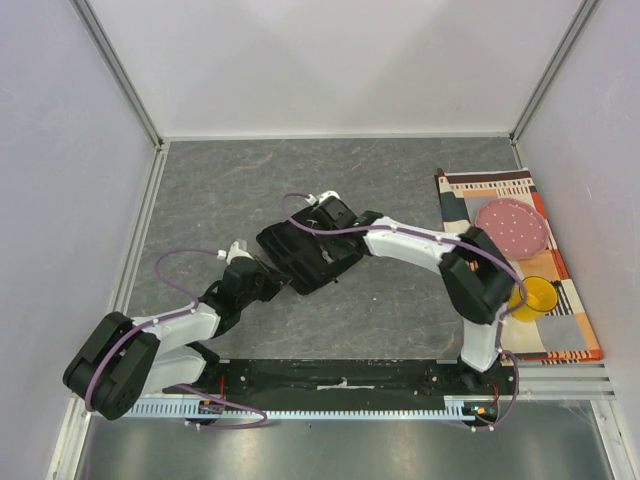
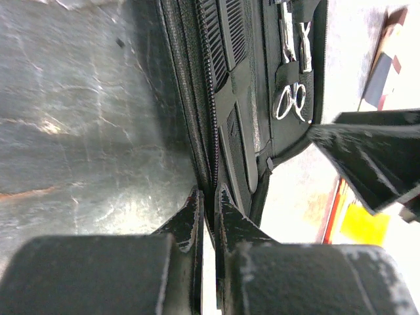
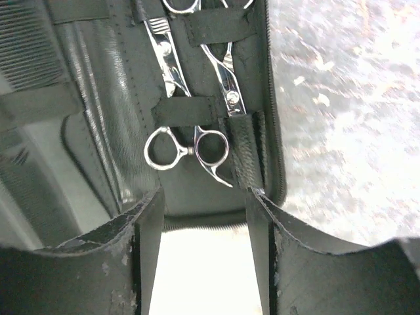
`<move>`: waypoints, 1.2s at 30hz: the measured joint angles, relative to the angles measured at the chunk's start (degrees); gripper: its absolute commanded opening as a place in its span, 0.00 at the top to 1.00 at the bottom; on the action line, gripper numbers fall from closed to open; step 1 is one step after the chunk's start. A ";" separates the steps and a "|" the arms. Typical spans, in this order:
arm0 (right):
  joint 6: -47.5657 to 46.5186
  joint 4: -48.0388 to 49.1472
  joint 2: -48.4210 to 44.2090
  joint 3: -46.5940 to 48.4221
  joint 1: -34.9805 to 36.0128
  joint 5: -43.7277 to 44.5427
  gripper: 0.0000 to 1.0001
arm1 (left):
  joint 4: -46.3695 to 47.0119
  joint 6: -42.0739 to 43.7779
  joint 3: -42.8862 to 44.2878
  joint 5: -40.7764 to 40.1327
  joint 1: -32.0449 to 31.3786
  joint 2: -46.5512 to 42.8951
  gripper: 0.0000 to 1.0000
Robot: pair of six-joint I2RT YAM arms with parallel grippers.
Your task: Sort the hair-cutting tools
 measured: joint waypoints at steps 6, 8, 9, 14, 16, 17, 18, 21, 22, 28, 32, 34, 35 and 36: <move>-0.61 -2.95 -16.37 -8.00 0.04 1.81 0.35 | -0.57 3.91 -0.02 7.45 -0.07 -0.39 0.98; -0.50 -2.95 -21.77 -10.88 0.04 3.26 0.34 | -1.01 5.84 -0.02 10.91 -0.09 -0.48 0.98; -0.31 -3.06 -24.06 -12.37 0.04 4.13 0.33 | -1.29 6.75 -0.02 12.63 -0.11 -0.48 0.98; 2.40 -1.79 -28.04 -20.72 -0.44 7.91 0.31 | -3.06 11.23 -0.02 19.89 -0.20 -0.48 0.97; 4.33 -1.51 -27.26 -24.37 -1.42 8.59 0.31 | -4.72 13.27 0.37 22.34 -0.20 -0.48 0.90; 5.20 -1.36 -26.80 -25.90 -2.05 8.81 0.31 | -5.42 13.97 0.68 22.91 -0.20 -0.44 0.86; 5.95 -1.27 -26.36 -27.04 -2.62 9.07 0.31 | -6.36 14.80 1.18 23.71 -0.20 -0.39 0.85; 8.22 -0.68 -25.20 -28.89 -4.11 9.92 0.31 | -8.83 16.79 2.95 25.14 -0.20 -0.04 0.83; 8.74 -0.28 -24.98 -29.09 -4.50 10.27 0.31 | -9.35 17.29 3.34 25.29 -0.20 0.02 0.82; 10.36 2.71 -24.85 -29.68 -5.57 11.65 0.33 | -12.55 18.95 4.79 25.38 -0.24 -0.15 0.70; 10.69 4.02 -24.85 -31.85 -6.12 11.72 0.33 | -15.54 19.61 6.56 25.35 -0.28 -1.70 0.62; 10.71 4.42 -24.90 -33.07 -6.29 11.56 0.33 | -17.07 19.98 7.85 25.29 -0.28 -2.78 0.61; 10.69 4.48 -24.92 -33.46 -6.29 11.52 0.33 | -18.05 20.22 8.57 25.09 -0.28 -3.58 0.60; 10.67 4.63 -25.00 -33.88 -6.29 11.45 0.33 | -18.99 20.48 9.25 24.61 -0.31 -4.57 0.59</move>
